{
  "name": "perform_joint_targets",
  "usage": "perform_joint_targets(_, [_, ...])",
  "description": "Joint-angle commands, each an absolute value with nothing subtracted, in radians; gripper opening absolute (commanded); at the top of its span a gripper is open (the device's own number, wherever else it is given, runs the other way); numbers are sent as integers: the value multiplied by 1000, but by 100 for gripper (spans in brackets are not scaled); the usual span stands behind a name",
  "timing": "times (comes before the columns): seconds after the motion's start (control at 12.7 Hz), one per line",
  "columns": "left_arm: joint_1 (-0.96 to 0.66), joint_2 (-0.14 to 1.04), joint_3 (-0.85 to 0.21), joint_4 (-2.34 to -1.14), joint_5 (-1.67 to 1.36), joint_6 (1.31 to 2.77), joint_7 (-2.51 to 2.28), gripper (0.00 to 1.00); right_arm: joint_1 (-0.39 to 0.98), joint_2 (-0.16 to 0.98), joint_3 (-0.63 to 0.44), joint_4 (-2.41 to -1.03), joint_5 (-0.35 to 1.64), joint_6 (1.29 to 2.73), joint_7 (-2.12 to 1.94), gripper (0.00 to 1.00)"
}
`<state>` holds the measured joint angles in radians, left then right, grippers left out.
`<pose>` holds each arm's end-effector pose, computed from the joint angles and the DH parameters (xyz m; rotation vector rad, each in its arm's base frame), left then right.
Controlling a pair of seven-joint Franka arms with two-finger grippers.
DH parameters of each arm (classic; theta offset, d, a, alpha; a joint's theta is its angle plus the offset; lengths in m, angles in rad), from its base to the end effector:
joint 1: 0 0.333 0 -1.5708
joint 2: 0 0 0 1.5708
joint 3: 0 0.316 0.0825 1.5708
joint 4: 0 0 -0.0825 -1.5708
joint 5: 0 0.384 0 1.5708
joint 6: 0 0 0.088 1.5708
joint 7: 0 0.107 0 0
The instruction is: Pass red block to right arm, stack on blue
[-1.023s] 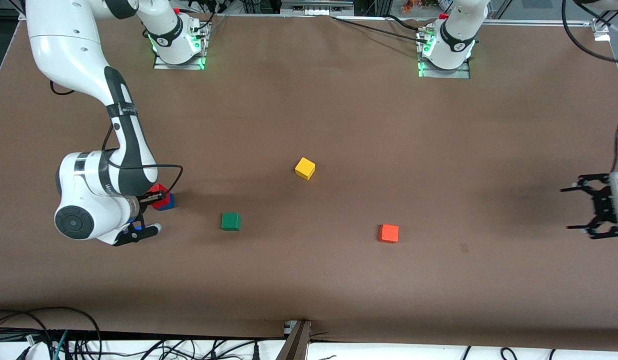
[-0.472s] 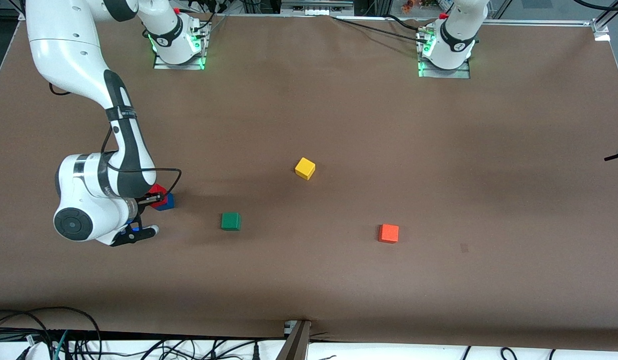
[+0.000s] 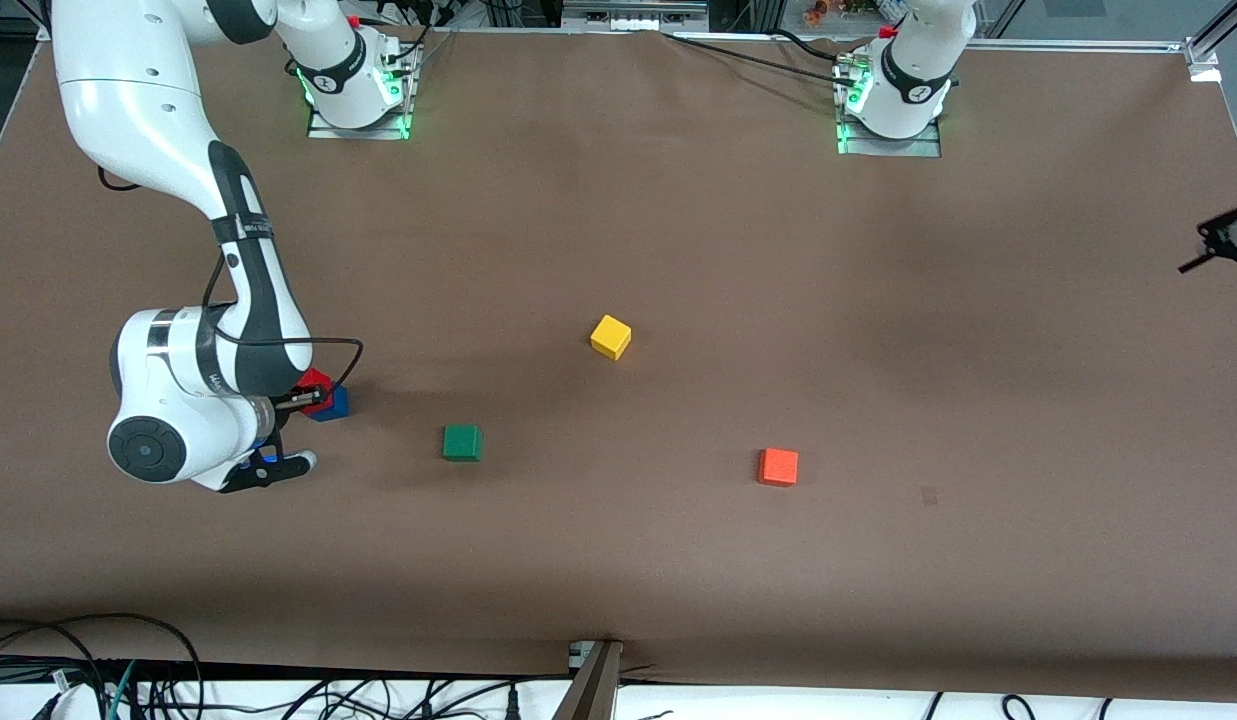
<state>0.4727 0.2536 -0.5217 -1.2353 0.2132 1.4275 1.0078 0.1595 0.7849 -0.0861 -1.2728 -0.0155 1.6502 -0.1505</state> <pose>0.6083 0.0422 0.6367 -2.6882 1.4990 0.1033 0.6954 0.0627 0.2599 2.9921 0.3622 -0.6229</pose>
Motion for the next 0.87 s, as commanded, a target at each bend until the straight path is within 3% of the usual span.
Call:
perform_joint_targets(0.0, [407,106,-486,-1396,244,1442,803,100,158,802,-83,-1266,-29,1670,-132,0])
perform_joint_targets(0.47, [365,0,-450,-1502,194,1442,234,100,161,814,-83,-1266,-29,1681,-130,0])
perform_joint_targets(0.79, [174,0,-169,-1522,74,1448,81,100,167,815,-83,-1266,-31,1689,-104,0])
